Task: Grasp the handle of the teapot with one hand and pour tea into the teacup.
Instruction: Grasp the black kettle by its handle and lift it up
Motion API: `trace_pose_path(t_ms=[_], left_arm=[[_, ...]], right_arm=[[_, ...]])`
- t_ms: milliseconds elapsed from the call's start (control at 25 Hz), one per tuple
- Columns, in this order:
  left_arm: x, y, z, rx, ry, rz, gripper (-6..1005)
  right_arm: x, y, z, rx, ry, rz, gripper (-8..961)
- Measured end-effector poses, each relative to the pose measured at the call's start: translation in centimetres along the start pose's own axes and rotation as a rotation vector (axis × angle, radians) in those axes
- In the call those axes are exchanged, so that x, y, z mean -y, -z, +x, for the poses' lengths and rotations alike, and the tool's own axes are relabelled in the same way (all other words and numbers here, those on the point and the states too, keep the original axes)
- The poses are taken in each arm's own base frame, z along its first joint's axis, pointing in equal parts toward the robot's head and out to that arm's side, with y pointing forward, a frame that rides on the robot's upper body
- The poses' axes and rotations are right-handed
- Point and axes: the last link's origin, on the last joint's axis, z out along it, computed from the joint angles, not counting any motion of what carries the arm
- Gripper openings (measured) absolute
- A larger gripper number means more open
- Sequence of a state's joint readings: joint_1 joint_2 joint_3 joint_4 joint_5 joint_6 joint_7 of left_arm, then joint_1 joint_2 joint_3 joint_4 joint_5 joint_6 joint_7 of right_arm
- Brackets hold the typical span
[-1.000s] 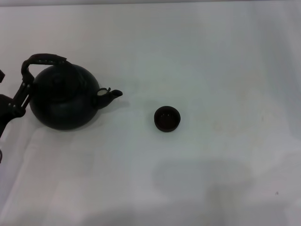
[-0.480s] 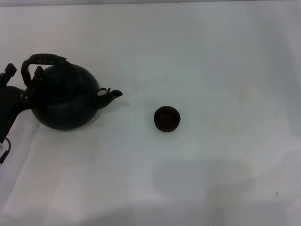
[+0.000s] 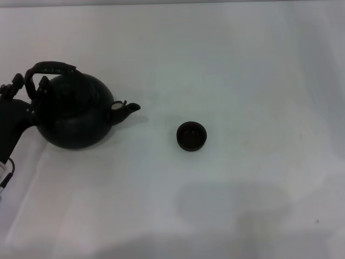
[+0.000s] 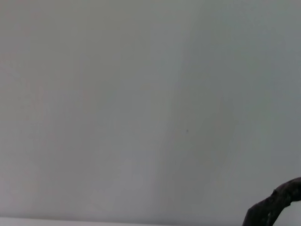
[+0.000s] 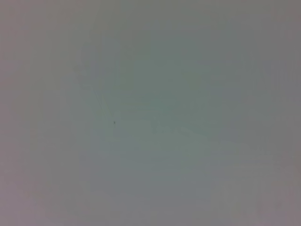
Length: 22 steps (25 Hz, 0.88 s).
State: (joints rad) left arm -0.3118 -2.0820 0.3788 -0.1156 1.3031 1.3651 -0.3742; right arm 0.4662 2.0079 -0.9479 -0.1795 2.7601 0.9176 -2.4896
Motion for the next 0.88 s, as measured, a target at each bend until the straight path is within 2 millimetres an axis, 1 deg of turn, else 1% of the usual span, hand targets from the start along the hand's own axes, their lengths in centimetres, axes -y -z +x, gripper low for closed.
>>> trace_pose_path(t_ms=[120,320,760,880], left_arm=[[-0.02,0.0,-0.1,0.006,0.001,0.002,613],[-0.09,-0.02,-0.15,0.008,0.003,0.001,372],[-0.04,-0.05,-0.13,0.008,0.001,0.001,266],[-0.02,-0.04,-0.13,0.008,0.002,0.003,190]], right_arm=[[0.0,0.0,0.0,0.0,0.0,0.0,871],[0.13,0.12,0.04,-0.001,0.0,0.003,871],[0.36,0.3,0.09,-0.002,-0.02,0.009,871],[0.43,0.35,0.1,-0.003,-0.02,0.01,871]])
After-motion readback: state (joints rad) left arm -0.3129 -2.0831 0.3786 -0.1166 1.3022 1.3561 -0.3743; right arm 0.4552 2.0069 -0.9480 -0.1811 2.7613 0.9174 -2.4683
